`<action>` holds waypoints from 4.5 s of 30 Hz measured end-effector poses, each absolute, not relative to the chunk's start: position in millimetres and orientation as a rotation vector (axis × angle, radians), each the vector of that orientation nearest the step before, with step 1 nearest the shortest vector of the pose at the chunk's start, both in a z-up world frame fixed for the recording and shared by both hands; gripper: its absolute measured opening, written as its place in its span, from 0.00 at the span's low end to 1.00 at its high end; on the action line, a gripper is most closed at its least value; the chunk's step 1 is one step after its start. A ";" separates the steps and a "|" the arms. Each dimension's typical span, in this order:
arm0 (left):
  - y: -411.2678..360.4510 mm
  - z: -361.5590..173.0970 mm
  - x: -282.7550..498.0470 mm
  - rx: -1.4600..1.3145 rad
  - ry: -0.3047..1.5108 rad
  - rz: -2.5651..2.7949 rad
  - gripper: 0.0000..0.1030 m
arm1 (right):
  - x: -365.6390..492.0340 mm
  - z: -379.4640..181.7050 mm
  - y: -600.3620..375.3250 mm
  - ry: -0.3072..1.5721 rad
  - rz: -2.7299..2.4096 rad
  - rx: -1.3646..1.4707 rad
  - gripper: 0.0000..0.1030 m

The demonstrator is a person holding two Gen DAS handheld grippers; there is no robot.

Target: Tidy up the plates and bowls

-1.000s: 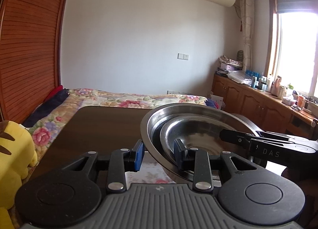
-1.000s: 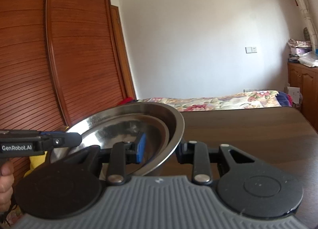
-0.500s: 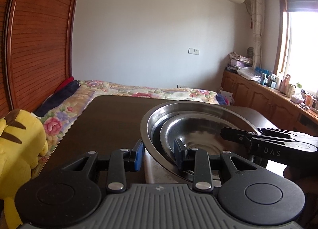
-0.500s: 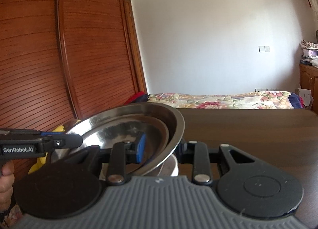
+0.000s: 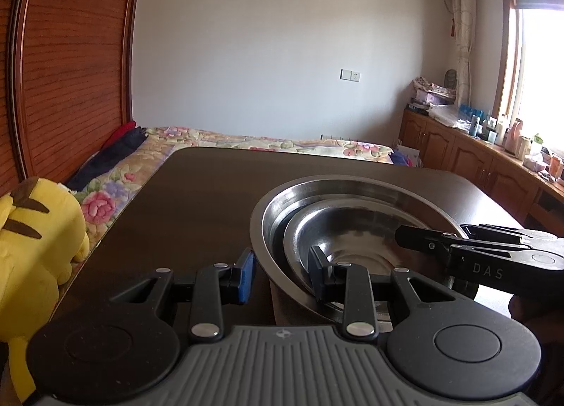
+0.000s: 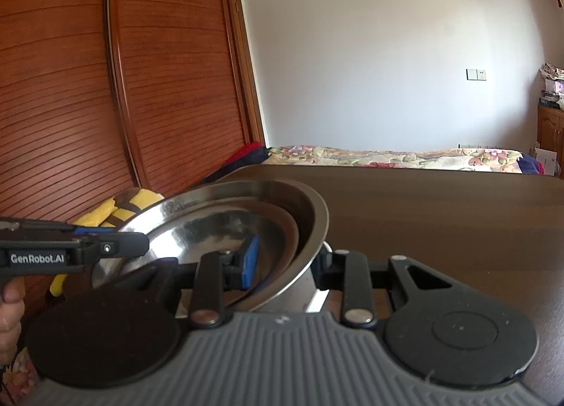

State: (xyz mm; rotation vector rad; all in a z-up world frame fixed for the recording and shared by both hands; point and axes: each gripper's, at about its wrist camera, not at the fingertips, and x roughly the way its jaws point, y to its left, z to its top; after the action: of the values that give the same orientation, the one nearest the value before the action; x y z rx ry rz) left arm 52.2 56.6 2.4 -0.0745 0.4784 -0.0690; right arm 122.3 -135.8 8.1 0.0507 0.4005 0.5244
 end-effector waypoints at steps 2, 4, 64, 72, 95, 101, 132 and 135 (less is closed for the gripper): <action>55.5 3.0 52.0 -0.068 0.478 -0.067 0.58 | 123.0 5.9 -135.0 0.411 0.523 0.050 0.32; 55.8 2.9 51.8 -0.066 0.477 -0.067 0.59 | 123.1 4.4 -134.8 0.417 0.522 0.055 0.32; 0.7 37.8 17.2 0.016 0.374 -0.049 1.00 | 66.4 38.1 -187.7 0.393 0.201 0.002 1.00; -14.3 42.7 5.6 0.025 0.318 -0.058 1.00 | 58.9 38.6 -193.6 0.372 0.148 0.024 1.00; -14.0 35.1 8.3 0.032 0.316 -0.030 1.00 | 48.0 28.1 -204.2 0.281 0.081 0.027 1.00; -11.6 34.7 7.6 0.034 0.318 -0.026 1.00 | 46.4 28.9 -204.7 0.276 0.080 0.027 1.00; -11.8 33.4 6.9 0.041 0.325 -0.024 1.00 | 46.4 26.2 -203.1 0.283 0.083 0.026 1.00; -12.1 33.4 6.9 0.041 0.325 -0.025 1.00 | 46.6 26.1 -202.8 0.284 0.083 0.025 1.00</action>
State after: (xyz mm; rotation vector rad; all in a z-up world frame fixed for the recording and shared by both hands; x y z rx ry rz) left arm 6.9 -12.1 33.4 0.0406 0.3247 -0.0248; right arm 46.6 -202.8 26.1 0.0254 0.2842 0.0829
